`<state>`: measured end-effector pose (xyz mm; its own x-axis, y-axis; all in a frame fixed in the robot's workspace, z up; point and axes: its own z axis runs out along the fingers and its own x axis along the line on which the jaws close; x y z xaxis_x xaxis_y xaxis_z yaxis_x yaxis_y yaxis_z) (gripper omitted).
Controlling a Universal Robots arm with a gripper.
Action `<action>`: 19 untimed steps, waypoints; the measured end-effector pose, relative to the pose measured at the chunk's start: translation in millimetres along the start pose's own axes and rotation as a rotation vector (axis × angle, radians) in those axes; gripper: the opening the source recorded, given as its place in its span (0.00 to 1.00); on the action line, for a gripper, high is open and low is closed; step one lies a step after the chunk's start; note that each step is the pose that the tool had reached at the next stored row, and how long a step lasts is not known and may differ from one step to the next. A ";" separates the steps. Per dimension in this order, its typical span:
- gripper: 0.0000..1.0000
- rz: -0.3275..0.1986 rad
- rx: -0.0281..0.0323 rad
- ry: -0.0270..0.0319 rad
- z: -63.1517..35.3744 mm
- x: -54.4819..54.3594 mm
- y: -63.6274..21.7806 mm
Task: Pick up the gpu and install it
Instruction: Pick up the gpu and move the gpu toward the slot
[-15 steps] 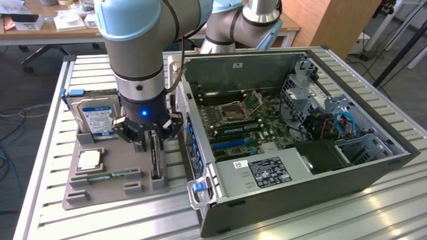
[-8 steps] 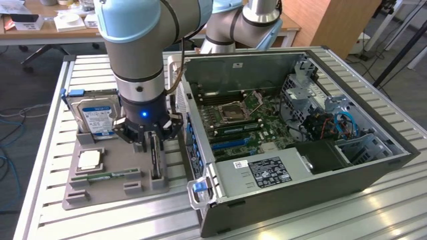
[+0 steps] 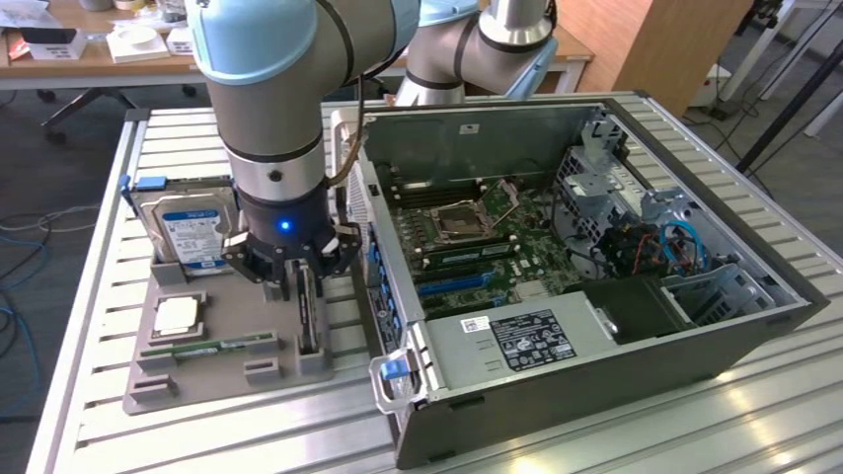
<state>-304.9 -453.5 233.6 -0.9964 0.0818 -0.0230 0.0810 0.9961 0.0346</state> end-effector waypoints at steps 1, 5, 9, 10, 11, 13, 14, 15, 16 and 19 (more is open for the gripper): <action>0.43 0.000 0.0000 0.0000 0.0 0.0 0.0; 0.35 0.000 0.0000 0.0000 0.0 0.0 0.0; 0.35 0.000 0.0000 0.0000 0.0 0.0 0.0; 0.35 0.000 0.0000 0.0000 0.0 0.0 0.0; 0.35 0.000 0.0000 0.0000 0.0 -0.1 0.0; 0.35 0.000 0.0000 0.0000 0.1 -0.5 0.0; 0.35 0.000 0.0000 0.0000 0.0 -0.7 0.1; 0.35 0.000 0.0000 0.0000 0.0 -0.9 0.0; 0.35 0.000 0.0000 0.0000 0.0 -1.0 0.0; 0.35 0.000 0.0000 0.0000 0.0 -1.0 0.0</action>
<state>-304.0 -453.5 233.6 -0.9964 0.0819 -0.0230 0.0811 0.9961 0.0346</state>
